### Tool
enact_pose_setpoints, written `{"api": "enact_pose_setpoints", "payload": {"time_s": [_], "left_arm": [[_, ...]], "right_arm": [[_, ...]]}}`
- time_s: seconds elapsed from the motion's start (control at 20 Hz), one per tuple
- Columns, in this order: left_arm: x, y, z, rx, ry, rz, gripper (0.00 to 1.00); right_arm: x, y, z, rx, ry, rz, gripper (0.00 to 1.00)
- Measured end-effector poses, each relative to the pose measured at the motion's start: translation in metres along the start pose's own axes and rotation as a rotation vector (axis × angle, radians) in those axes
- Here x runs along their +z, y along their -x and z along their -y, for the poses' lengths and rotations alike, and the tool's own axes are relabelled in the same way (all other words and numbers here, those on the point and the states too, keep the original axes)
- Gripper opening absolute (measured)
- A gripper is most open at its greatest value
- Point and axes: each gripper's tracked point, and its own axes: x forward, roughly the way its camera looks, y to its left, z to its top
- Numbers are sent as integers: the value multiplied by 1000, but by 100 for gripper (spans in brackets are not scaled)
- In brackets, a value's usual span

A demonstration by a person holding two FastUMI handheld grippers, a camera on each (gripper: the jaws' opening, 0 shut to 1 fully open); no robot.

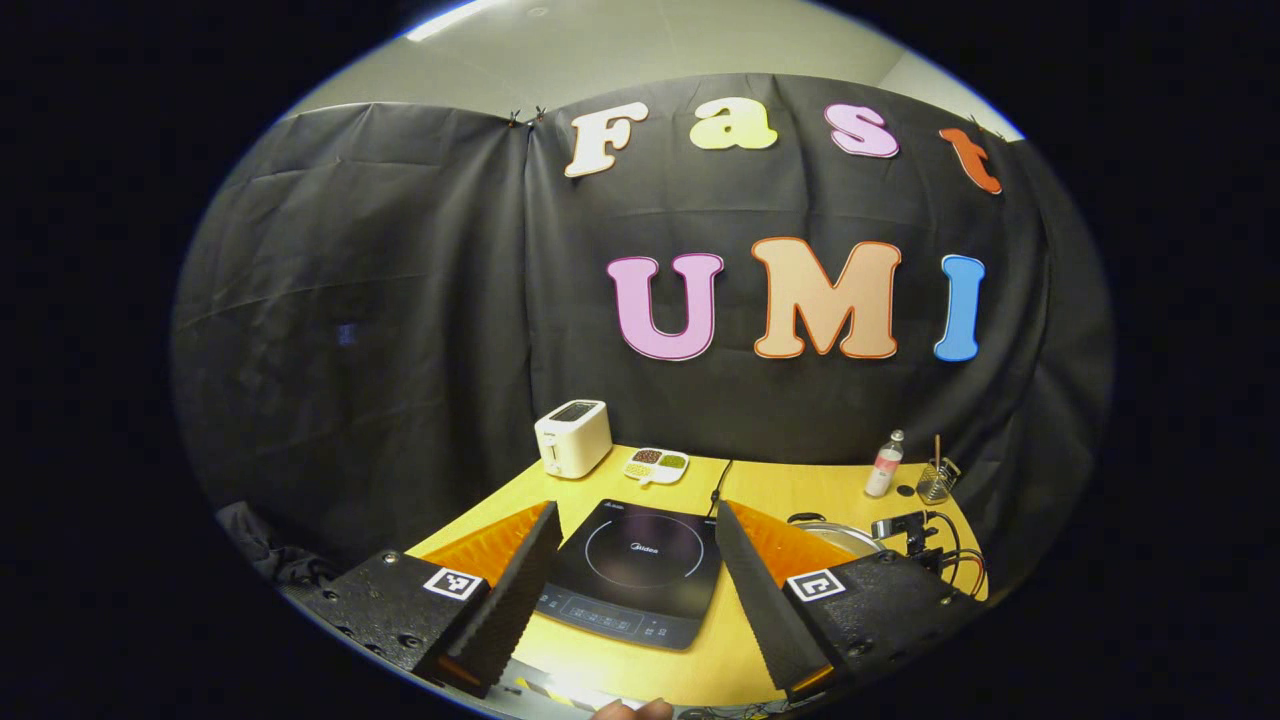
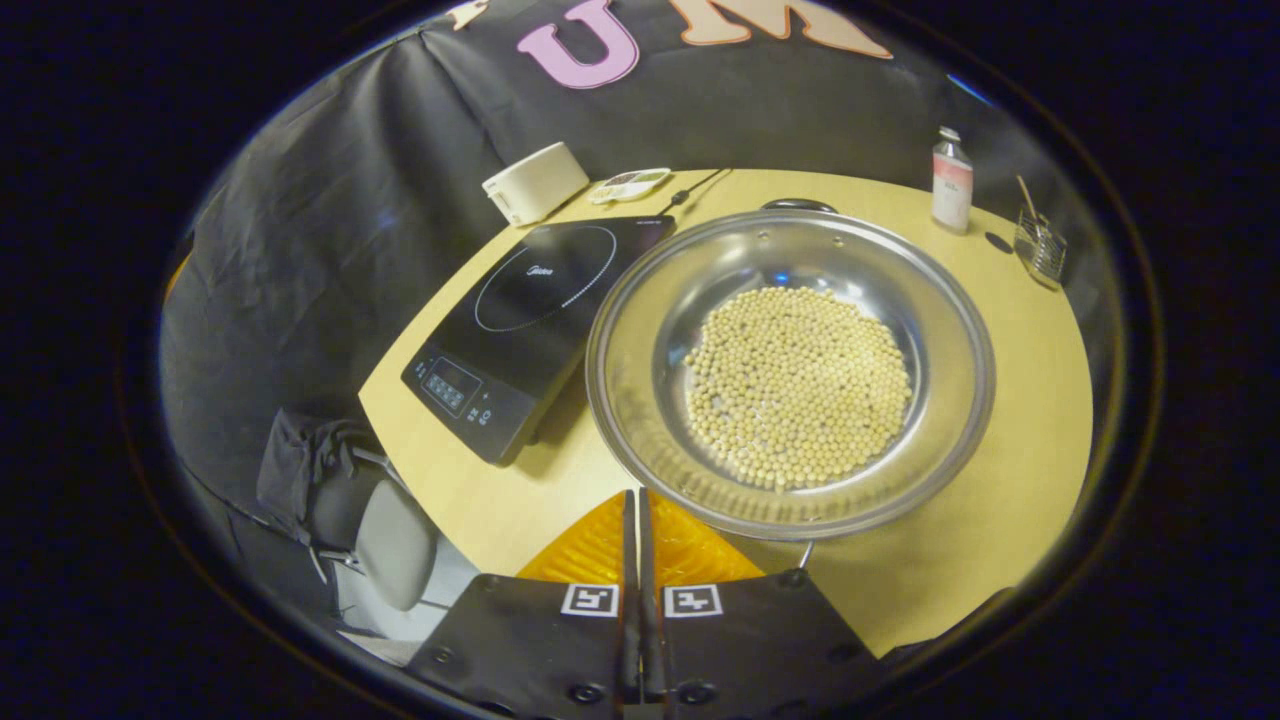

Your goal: First push the handle of the pot to place it horizontally, then grasp the pot with both hands and set it on the induction cooktop.

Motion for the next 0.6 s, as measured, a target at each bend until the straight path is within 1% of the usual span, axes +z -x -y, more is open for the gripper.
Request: {"api": "enact_pose_setpoints", "payload": {"time_s": [0.3,0.35,0.4,0.45,0.5,0.6], "left_arm": [[-1,-2,13,-21,18,5,95],[-2,-3,13,-22,22,5,91],[-1,-3,14,-22,26,7,95],[-2,-3,14,-21,28,8,91],[-1,-3,14,-19,30,9,95],[-1,-3,13,-15,37,12,95]], "right_arm": [[-6,17,31,-40,-29,1,3],[-7,18,34,-46,-30,2,3],[-8,21,40,-54,-28,1,3],[-9,23,46,-62,-26,-1,2],[-10,27,52,-70,-25,-3,2],[-12,29,67,-94,-25,-9,3]]}}
